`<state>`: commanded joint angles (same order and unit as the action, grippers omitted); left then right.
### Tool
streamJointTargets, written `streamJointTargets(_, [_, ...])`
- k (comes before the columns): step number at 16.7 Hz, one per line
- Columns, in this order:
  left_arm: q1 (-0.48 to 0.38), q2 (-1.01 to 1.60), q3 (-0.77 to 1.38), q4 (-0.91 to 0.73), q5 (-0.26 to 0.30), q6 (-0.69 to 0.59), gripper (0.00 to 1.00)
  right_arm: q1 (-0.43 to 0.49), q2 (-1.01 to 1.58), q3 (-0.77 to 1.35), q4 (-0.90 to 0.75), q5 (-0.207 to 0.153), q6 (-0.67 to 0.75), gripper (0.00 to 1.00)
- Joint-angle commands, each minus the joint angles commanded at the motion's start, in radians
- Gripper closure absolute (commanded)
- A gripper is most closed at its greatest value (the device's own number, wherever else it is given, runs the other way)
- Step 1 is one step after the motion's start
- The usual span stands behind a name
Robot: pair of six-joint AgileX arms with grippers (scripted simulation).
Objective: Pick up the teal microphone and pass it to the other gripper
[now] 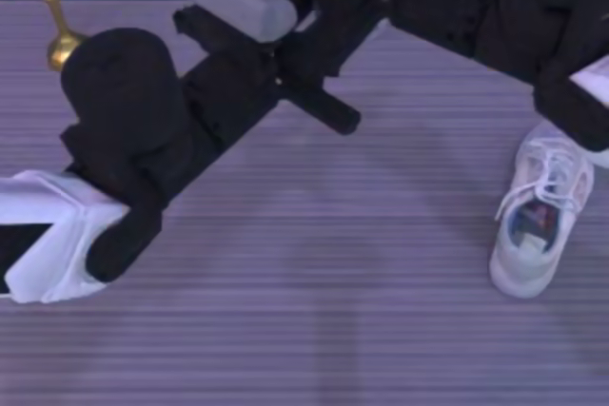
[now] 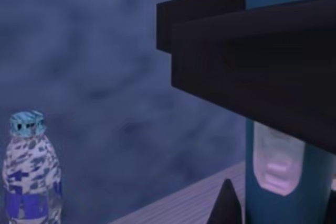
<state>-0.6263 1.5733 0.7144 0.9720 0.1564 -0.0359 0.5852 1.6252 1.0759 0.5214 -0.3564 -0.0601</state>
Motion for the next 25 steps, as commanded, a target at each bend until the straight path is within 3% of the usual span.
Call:
streamJointTargets(7, [0.000, 0.000, 0.000, 0.000, 0.000, 0.000, 0.02, 0.000, 0.000, 0.000, 0.000, 0.000, 0.000, 1.00])
streamJointTargets(17, [0.007, 0.009, -0.013, 0.000, -0.004, 0.005, 0.00, -0.004, -0.011, 0.009, 0.000, 0.006, -0.002, 1.00])
streamJointTargets(19, [0.017, -0.029, -0.051, -0.003, 0.003, 0.005, 0.00, -0.024, -0.026, -0.007, 0.000, -0.012, 0.003, 1.00])
streamJointTargets(25, [0.068, -0.243, -0.256, -0.010, 0.032, 0.001, 0.00, -0.112, -0.101, -0.080, 0.002, -0.114, -0.001, 1.00])
